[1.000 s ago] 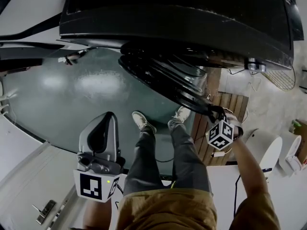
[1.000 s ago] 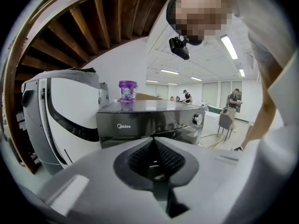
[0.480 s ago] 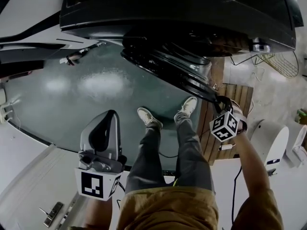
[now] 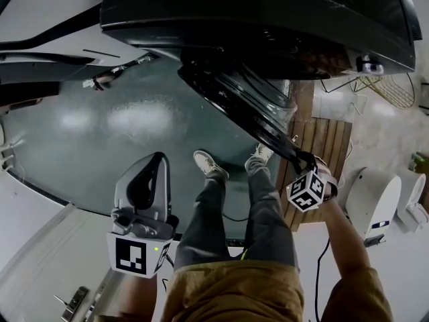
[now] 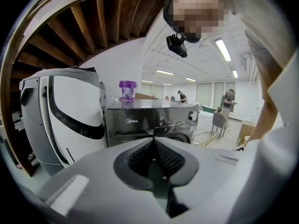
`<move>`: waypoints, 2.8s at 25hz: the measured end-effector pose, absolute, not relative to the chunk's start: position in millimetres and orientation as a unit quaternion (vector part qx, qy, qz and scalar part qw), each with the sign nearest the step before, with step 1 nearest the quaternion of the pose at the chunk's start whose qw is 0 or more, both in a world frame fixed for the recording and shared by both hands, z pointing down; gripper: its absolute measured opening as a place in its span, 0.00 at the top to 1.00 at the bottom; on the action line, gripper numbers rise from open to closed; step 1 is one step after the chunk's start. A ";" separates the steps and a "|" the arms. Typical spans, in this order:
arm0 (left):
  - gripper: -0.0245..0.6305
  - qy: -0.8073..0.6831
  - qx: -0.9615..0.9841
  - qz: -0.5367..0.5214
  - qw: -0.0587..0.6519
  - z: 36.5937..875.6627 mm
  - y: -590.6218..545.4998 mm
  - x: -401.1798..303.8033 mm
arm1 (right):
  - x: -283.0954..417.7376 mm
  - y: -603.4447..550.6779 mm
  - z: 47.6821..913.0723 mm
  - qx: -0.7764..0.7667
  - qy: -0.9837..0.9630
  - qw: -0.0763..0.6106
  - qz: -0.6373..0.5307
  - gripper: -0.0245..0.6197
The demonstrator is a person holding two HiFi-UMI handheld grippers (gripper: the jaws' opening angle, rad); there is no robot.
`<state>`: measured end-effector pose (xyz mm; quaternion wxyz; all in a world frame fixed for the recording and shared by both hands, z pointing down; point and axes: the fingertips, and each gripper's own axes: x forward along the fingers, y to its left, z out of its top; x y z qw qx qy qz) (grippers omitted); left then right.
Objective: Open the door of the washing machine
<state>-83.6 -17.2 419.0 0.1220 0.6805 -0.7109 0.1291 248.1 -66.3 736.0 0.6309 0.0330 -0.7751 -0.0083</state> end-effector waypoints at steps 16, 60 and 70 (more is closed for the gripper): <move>0.87 -0.715 0.676 0.123 0.130 425.4 10.3 -113.9 | 229.2 27.2 736.5 0.009 -0.768 0.636 0.075 0.81; 0.87 -0.786 0.590 0.108 0.148 432.7 122.7 -176.0 | 90.4 220.0 699.4 -0.134 -0.782 0.594 0.135 0.80; 0.87 -0.806 0.563 0.105 0.152 426.5 158.6 -195.3 | 40.2 250.5 687.5 -0.155 -0.796 0.571 0.125 0.81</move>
